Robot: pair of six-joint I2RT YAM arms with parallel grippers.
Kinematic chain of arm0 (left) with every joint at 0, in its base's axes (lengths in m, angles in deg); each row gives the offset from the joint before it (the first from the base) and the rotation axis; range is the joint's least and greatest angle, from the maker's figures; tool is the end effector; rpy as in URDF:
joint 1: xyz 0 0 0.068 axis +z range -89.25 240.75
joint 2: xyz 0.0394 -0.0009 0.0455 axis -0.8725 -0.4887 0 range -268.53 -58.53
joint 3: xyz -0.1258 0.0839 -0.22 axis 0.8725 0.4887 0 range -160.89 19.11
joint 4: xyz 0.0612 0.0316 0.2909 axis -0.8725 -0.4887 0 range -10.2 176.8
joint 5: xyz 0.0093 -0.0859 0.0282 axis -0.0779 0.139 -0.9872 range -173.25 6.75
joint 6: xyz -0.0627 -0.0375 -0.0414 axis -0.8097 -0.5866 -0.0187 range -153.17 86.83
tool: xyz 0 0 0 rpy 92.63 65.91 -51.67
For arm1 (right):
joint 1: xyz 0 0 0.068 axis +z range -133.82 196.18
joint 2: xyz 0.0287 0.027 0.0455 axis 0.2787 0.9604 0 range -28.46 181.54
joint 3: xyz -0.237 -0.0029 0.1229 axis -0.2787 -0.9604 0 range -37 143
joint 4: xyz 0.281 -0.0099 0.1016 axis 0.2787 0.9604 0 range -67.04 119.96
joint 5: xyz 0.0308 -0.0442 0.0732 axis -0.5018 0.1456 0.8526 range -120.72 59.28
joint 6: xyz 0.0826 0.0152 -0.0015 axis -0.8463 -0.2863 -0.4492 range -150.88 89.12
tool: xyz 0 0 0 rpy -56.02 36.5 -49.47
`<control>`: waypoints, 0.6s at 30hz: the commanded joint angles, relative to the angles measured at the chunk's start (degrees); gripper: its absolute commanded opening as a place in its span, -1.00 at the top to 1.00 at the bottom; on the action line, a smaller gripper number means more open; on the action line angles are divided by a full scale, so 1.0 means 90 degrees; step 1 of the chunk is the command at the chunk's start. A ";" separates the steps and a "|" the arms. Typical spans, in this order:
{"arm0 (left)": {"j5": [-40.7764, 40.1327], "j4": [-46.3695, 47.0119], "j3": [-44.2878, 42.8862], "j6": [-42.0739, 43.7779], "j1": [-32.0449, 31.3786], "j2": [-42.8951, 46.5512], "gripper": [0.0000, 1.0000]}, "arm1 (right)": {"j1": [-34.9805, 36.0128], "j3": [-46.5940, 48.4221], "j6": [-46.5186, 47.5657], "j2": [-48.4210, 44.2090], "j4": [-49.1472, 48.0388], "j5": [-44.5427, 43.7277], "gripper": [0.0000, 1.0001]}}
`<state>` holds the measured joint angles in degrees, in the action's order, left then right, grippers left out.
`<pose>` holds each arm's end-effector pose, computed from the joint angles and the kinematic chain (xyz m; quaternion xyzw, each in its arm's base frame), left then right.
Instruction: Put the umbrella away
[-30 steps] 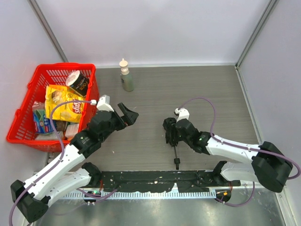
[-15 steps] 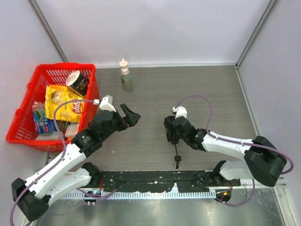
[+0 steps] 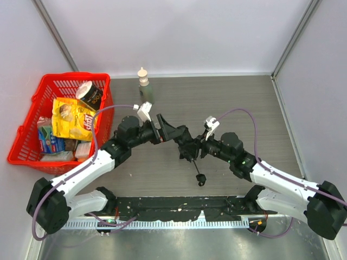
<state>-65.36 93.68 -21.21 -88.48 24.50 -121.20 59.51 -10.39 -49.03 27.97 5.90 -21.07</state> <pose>0.2500 -0.2111 0.2514 -0.0374 0.7910 -0.5149 0.3284 0.2076 0.2129 0.2065 -0.2209 0.7484 0.3743 0.5010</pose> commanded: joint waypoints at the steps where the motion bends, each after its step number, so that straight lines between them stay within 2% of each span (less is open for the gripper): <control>1: 0.0775 0.0877 -0.0315 -0.0056 0.0014 -0.0203 -0.99 | -0.0088 0.0344 -0.0180 -0.0322 -0.0985 0.1076 0.11; 8: 0.1079 0.1180 -0.0735 -0.0290 -0.0220 -0.0887 -0.99 | -0.0088 0.0549 -0.0268 -0.0234 -0.1132 0.1369 0.12; 9: 0.1069 0.1112 -0.0793 -0.0300 -0.0240 -0.0984 -0.92 | -0.0088 0.0559 -0.0249 -0.0253 -0.1142 0.1369 0.11; 12: 0.0991 0.1151 -0.0823 -0.0300 -0.0250 -0.1073 -0.43 | -0.0088 0.0559 -0.0220 -0.0312 -0.1171 0.1330 0.07; 13: 0.0913 0.1063 -0.0872 -0.0213 -0.0250 -0.1054 -0.20 | -0.0088 0.0559 -0.0210 -0.0303 -0.1113 0.1282 0.06; 16: 0.0670 0.0449 -0.1184 0.0168 -0.0288 -0.1015 0.36 | -0.0088 0.0598 -0.0141 -0.0303 -0.0840 0.1097 -0.09; 17: 0.0514 0.0128 -0.1310 0.0314 -0.0327 -0.0976 0.59 | -0.0088 0.0617 -0.0141 -0.0293 -0.0791 0.0960 -0.20; 18: 0.0377 -0.0126 -0.1428 0.0460 -0.0357 -0.0976 0.71 | -0.0078 0.0637 -0.0122 -0.0293 -0.0703 0.0920 -0.25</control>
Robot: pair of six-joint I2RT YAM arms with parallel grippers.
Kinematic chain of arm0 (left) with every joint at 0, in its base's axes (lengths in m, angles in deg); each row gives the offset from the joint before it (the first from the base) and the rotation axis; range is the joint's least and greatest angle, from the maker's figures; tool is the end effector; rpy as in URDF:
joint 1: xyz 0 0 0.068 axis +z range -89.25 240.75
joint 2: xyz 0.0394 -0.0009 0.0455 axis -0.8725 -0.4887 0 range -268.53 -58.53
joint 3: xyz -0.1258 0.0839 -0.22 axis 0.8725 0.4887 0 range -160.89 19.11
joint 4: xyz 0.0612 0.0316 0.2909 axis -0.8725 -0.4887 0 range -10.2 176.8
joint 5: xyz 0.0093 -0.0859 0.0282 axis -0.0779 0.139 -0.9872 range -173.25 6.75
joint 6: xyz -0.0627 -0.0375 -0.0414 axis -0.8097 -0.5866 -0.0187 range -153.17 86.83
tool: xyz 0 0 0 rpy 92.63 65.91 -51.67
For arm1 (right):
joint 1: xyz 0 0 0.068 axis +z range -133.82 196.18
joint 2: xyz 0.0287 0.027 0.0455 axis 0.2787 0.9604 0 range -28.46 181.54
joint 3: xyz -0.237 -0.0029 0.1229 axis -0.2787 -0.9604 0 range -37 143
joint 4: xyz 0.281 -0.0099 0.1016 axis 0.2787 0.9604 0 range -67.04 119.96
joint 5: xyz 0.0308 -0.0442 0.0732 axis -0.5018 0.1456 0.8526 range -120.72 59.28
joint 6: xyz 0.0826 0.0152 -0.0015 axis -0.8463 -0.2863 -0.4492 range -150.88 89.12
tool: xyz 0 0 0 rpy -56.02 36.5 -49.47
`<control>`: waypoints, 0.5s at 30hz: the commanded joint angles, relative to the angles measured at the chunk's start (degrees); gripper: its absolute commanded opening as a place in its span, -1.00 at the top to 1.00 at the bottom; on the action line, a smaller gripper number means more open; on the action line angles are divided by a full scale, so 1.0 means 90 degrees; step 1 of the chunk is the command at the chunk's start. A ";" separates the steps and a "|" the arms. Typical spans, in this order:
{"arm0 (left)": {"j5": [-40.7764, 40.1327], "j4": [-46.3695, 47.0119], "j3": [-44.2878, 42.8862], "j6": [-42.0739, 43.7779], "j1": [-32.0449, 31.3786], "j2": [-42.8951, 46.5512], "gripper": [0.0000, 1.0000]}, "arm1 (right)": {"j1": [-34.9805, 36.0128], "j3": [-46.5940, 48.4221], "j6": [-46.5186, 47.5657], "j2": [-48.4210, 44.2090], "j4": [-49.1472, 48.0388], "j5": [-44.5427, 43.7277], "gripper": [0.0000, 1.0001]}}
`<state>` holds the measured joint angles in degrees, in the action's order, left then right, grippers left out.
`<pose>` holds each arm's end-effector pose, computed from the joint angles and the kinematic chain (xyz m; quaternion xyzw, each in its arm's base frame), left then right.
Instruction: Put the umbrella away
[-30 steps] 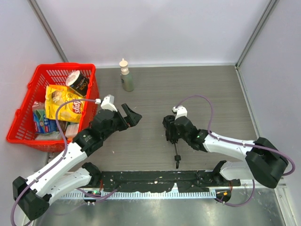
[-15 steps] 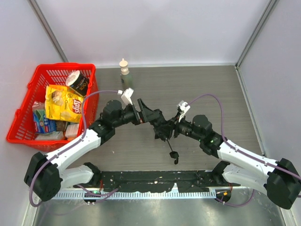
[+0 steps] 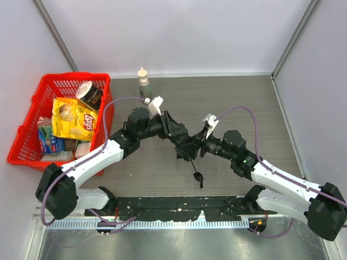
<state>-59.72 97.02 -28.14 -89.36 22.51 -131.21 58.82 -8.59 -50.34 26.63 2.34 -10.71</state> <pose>0.2667 -0.2473 0.2545 0.0009 0.7876 -0.5463 0.2849 0.2007 0.2191 0.2357 -0.2608 0.6940 0.4503 0.4976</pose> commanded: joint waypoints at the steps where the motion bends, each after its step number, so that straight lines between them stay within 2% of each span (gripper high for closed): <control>1: -0.0348 -0.0665 -0.0775 0.0704 -0.0136 0.0146 0.82 | -0.0010 0.0448 0.0005 -0.0154 -0.0287 -0.0386 -0.38; 3: -0.0485 -0.0881 -0.0903 0.0871 -0.0146 0.0156 0.96 | -0.0010 0.0516 -0.0044 -0.0174 -0.0122 -0.0659 -0.55; 5: -0.0679 -0.1115 -0.1039 0.1075 -0.0156 0.0166 1.00 | -0.0010 0.0711 -0.0083 -0.0193 0.0336 -0.1068 -0.61; 10: -0.1382 -0.1779 -0.1322 0.1661 -0.0156 0.0312 1.00 | -0.0010 0.1131 -0.0064 -0.0719 0.1615 -0.1852 -0.64; 13: -0.2103 -0.2052 -0.1615 0.2227 -0.0282 0.0390 1.00 | -0.0010 0.1102 -0.0103 -0.1334 0.2026 -0.2435 -0.65; 14: -0.2445 -0.2189 -0.1761 0.2461 -0.0370 0.0400 1.00 | -0.0001 0.1131 -0.0142 -0.1452 0.2463 -0.3028 -0.65; 15: -0.3096 -0.2306 -0.1898 0.2773 -0.0583 0.0381 1.00 | -0.0010 0.1170 -0.0161 -0.1618 0.2892 -0.3295 -0.66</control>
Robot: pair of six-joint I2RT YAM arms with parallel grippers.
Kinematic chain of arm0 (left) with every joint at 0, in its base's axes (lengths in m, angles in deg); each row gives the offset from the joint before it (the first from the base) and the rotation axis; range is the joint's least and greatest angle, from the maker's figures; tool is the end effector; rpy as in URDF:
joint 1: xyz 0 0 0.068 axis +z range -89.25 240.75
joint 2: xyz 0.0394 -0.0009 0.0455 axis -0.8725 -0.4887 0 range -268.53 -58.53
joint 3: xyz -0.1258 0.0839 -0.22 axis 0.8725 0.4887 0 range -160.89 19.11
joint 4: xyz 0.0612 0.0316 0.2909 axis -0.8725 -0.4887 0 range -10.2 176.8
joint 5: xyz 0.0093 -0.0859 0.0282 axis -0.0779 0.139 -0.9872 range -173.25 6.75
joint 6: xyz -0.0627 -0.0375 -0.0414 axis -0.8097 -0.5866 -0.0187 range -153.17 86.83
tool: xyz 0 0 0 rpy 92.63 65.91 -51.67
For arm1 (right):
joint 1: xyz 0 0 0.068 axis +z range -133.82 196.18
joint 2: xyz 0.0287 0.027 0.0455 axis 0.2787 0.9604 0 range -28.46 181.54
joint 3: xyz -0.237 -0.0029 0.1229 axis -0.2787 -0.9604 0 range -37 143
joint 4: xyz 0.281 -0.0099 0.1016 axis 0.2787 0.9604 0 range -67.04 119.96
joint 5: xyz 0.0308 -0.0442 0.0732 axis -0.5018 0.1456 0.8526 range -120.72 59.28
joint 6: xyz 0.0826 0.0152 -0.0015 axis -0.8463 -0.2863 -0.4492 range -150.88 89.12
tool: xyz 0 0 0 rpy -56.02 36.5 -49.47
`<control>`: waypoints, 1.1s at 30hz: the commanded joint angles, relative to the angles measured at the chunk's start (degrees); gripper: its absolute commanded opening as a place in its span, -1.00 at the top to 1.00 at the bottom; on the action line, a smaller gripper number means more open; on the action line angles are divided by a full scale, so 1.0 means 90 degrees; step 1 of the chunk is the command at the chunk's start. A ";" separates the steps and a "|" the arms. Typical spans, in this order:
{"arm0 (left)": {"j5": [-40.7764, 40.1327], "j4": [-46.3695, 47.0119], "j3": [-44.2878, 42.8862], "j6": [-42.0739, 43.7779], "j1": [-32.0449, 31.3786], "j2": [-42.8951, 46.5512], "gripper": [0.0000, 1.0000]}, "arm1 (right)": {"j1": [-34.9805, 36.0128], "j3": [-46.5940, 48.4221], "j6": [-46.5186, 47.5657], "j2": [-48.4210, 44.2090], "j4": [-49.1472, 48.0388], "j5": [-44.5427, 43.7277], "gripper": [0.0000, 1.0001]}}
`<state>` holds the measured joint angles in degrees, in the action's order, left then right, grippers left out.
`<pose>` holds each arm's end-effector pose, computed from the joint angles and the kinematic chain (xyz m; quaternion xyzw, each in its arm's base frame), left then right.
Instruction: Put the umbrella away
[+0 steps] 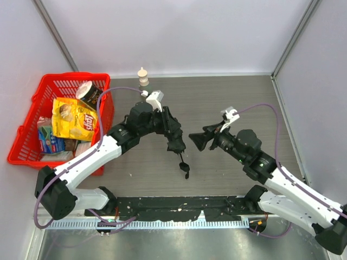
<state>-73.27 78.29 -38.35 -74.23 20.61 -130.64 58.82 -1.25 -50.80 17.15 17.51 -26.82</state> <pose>0.2717 -0.2455 0.2874 0.0412 0.8319 -0.4121 0.3693 0.2005 0.1915 0.2968 -0.1670 0.7145 0.3738 0.5673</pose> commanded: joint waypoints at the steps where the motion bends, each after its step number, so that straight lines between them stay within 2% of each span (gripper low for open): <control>1: -0.2032 -0.0236 -0.0842 0.1347 -0.0548 0.0308 1.00 | -0.0010 0.0364 -0.0101 -0.0652 0.1356 -0.2039 -0.66; 3: -0.2697 -0.0119 -0.0921 0.1797 -0.0783 0.0269 1.00 | -0.0020 0.0316 -0.0062 -0.0867 0.1640 -0.2434 -0.66; 9: -0.4475 0.0905 -0.0698 0.3173 -0.1749 0.0239 1.00 | -0.0010 0.0032 -0.0111 -0.1287 0.1758 -0.2523 -0.66; 13: -0.4829 0.2378 0.0239 0.3712 -0.2112 0.0288 1.00 | -0.0010 -0.0163 -0.0169 -0.1414 0.1758 -0.2640 -0.66; 20: -0.5375 0.3971 0.1772 0.3703 -0.2707 -0.0121 1.00 | -0.0010 -0.0358 -0.0267 -0.1473 0.1739 -0.2621 -0.66; 27: -0.5542 0.4754 0.3062 0.2278 -0.2854 -0.0629 1.00 | -0.0020 -0.0641 -0.0423 -0.1474 0.1563 -0.2426 -0.66; 30: -0.5494 0.4542 0.3006 0.2160 -0.2845 -0.0698 1.00 | -0.0010 -0.0807 -0.0385 -0.1386 0.1465 -0.2251 -0.66; 33: -0.4803 0.3906 0.2615 0.2198 -0.2825 -0.0270 1.00 | -0.0020 -0.0896 -0.0238 -0.1230 0.1455 -0.1773 -0.66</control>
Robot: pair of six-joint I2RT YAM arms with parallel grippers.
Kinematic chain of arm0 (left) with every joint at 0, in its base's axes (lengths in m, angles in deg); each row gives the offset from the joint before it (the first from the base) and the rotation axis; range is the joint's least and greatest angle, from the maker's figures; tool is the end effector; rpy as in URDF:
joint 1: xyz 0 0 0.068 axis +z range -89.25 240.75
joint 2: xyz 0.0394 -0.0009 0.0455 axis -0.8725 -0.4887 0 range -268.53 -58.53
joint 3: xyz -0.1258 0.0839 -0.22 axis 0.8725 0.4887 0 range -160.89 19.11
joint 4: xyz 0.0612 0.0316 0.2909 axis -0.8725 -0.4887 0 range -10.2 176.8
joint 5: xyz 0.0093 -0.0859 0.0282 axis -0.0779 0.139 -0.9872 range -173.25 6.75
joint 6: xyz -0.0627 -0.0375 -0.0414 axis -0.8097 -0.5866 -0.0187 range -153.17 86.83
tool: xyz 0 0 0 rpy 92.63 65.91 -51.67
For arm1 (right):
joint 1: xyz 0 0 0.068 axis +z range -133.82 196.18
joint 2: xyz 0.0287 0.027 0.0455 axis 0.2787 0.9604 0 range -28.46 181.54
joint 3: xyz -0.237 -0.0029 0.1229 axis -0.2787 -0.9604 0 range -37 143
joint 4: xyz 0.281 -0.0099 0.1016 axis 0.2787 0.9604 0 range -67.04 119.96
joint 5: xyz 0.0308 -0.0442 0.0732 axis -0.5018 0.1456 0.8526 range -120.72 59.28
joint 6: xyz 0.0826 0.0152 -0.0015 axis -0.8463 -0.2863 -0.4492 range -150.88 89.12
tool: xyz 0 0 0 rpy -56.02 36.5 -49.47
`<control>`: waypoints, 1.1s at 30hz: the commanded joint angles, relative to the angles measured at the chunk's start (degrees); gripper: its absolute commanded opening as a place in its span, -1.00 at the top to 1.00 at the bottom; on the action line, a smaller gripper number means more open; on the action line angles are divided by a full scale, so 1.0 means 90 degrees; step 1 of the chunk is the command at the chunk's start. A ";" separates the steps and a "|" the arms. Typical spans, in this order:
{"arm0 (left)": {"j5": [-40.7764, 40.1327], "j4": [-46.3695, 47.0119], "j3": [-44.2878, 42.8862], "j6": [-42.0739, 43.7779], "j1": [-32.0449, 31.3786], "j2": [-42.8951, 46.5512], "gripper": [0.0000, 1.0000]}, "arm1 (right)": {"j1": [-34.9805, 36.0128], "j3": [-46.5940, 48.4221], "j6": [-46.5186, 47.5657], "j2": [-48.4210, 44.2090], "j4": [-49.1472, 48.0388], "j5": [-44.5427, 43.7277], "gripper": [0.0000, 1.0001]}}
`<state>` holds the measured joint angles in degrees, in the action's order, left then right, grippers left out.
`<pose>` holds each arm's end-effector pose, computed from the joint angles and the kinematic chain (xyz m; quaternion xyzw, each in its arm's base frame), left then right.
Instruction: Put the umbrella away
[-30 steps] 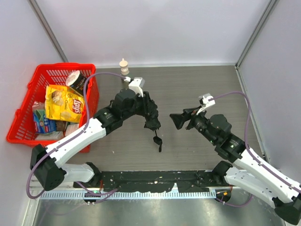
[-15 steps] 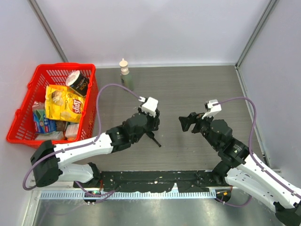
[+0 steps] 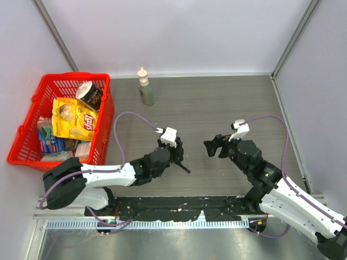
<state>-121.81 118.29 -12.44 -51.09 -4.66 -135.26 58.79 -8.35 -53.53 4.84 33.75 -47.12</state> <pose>0.1799 -0.2825 0.1738 0.1121 0.7616 -0.1936 0.6082 0.1851 0.1421 0.2533 -0.0513 0.7906 0.2276 0.5661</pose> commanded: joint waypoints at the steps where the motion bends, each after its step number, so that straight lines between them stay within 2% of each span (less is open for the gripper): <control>1: 0.1048 -0.0646 -0.0351 -0.0392 0.0079 0.0418 1.00 | -0.0008 -0.0116 0.0163 0.0244 -0.0349 0.0610 -0.66; 4: 0.3125 -0.0901 -0.0595 -0.0714 0.0634 0.1024 1.00 | -0.0008 -0.0038 0.0281 0.0557 -0.0339 0.1720 -0.65; 5: 0.3713 -0.0939 -0.0664 -0.0821 0.0801 0.1190 1.00 | -0.0008 -0.0009 0.0281 0.0635 -0.0445 0.2469 -0.65; 6: 0.4250 -0.1056 -0.0800 -0.0929 0.1006 0.1298 1.00 | -0.0008 0.0011 0.0242 0.0752 -0.0524 0.2815 -0.66; 7: 0.5068 -0.1076 -0.0849 -0.1017 0.1182 0.1434 1.00 | -0.0008 0.0020 0.0145 0.0792 -0.0824 0.3776 -0.65; 8: 0.5589 -0.0999 -0.0860 -0.1153 0.1386 0.1610 1.00 | -0.0008 0.0030 0.0096 0.0918 -0.1001 0.4191 -0.65; 9: 0.6270 -0.0824 -0.0831 -0.1328 0.1582 0.1727 1.00 | -0.0008 0.0030 -0.0108 0.0968 -0.1419 0.5027 -0.64; 11: 0.7424 -0.0259 -0.0772 -0.1767 0.2021 0.1933 1.00 | -0.0008 -0.0038 -0.0430 0.1056 -0.1937 0.5909 -0.64; 12: 0.8116 0.0044 -0.0743 -0.2002 0.2159 0.2011 1.00 | -0.0008 -0.0057 -0.0616 0.1095 -0.2095 0.6146 -0.64; 14: 0.8773 0.0814 -0.0713 -0.2548 0.2296 0.2089 1.00 | -0.0008 -0.0106 -0.0928 0.1085 -0.2515 0.6490 -0.64; 18: 0.9479 0.2065 -0.0684 -0.3486 0.2297 0.2061 1.00 | -0.0008 -0.0136 -0.1360 0.1114 -0.3337 0.6871 -0.65; 23: 1.0144 0.3287 -0.0869 -0.4493 0.2297 0.1778 1.00 | 0.0002 0.0635 -0.0540 0.1106 -0.1875 0.6443 -0.65; 25: 1.0281 0.3542 -0.0928 -0.4718 0.2297 0.1709 1.00 | -0.0008 0.0724 -0.0481 0.0988 -0.1784 0.6402 -0.66; 30: 1.0388 0.3582 -0.1094 -0.4787 0.2287 0.1475 1.00 | 0.0080 0.0529 -0.1554 0.1124 -0.3169 0.7173 -0.61; 33: 1.0477 0.3728 -0.1162 -0.4846 0.2287 0.1299 1.00 | 0.0226 0.0558 -0.1769 0.1280 -0.3385 0.7087 -0.58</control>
<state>-32.48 144.14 -19.59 -90.14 16.56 -122.82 60.02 -4.16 -64.61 14.96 10.38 16.46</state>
